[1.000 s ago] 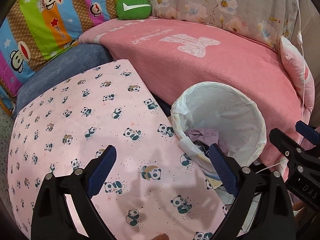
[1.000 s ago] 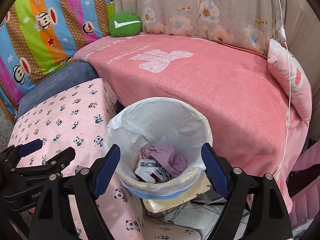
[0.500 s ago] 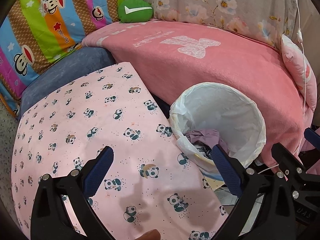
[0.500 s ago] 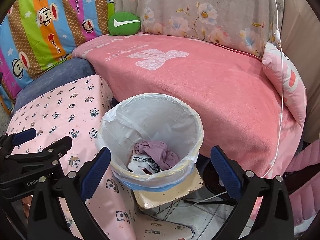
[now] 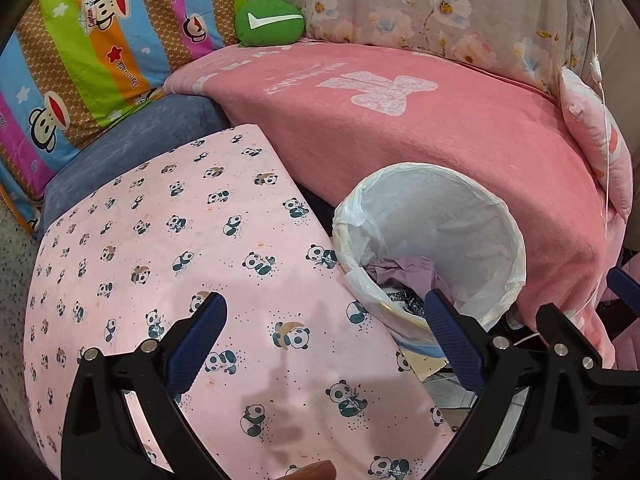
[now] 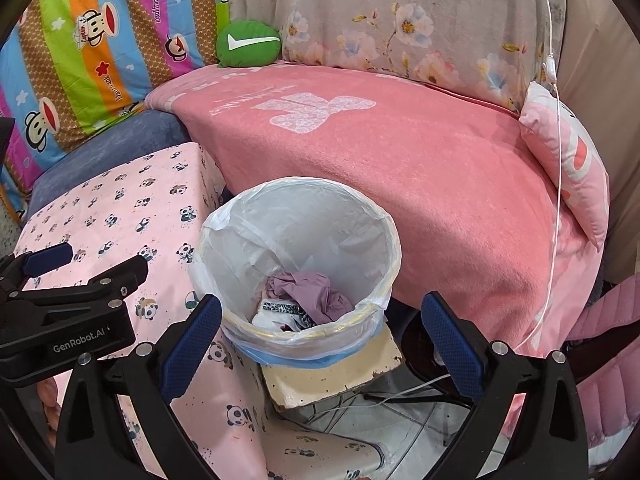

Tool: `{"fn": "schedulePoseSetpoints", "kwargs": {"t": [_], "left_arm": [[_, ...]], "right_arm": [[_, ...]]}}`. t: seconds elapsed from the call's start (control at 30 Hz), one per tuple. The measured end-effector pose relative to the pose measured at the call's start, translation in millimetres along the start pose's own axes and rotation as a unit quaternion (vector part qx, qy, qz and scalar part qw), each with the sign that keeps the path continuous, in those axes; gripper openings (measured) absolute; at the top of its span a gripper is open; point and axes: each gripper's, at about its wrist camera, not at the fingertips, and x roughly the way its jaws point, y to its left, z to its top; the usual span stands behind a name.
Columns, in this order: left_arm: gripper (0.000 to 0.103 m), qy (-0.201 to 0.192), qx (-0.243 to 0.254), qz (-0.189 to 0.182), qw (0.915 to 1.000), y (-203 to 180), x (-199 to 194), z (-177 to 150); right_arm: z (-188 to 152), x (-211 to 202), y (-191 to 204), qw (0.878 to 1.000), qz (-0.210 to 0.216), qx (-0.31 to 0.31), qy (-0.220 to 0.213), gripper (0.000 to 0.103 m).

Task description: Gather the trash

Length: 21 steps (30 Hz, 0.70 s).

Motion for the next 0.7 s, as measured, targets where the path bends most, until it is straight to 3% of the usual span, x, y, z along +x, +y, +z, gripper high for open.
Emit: {"fn": "schedulePoseSetpoints", "kwargs": {"t": [0.7], "left_arm": [[0.095,0.004,-0.009,0.013,0.9999,0.2,-3.6,-5.4]], "right_arm": [[-6.5,0.4,-2.9,1.0,-0.006,0.001,0.004,0.099]]}}
